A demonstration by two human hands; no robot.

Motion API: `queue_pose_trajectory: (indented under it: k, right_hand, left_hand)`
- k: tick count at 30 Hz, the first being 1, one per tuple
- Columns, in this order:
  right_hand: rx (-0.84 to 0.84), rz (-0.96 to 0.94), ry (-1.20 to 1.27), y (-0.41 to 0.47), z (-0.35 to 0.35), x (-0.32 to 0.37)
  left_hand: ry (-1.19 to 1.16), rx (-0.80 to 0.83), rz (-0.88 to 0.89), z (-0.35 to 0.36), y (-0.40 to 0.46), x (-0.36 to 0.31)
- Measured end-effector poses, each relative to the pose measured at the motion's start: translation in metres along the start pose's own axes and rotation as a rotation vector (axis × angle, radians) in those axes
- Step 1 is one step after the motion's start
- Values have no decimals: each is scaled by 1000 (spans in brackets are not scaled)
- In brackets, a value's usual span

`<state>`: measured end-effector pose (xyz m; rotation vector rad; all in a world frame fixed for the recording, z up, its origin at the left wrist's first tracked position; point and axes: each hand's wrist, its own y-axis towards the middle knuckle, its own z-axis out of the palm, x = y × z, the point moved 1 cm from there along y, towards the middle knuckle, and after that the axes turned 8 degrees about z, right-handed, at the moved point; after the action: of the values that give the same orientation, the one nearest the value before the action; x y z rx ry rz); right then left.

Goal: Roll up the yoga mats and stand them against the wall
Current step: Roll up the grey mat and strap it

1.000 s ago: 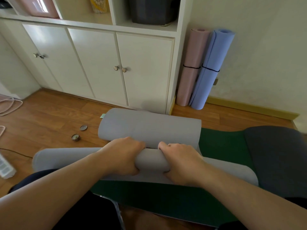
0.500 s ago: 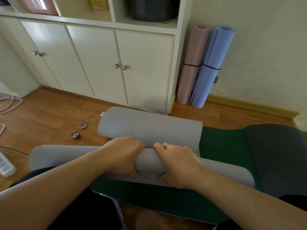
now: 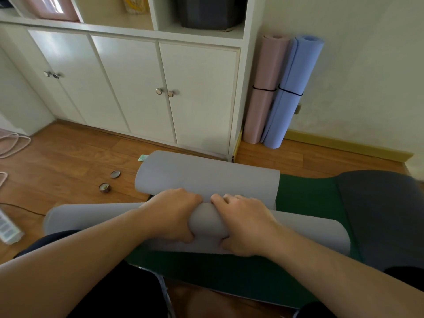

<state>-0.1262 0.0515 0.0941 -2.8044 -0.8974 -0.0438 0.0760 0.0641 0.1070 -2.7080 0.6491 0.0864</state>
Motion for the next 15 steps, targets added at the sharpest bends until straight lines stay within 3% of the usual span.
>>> queue_pose_trajectory:
  k: [4,9,15]
  right_hand:
    - [19,16,41,0,-1,-1]
    - [116,66,133,3,-9,-8]
    - [63,32,81,1,-3,-4]
  left_hand:
    - [-2,14,-5,0,-1,-2]
    - [185,-118,55,4,-3,-16]
    - [57,-66,37,3,-1,-10]
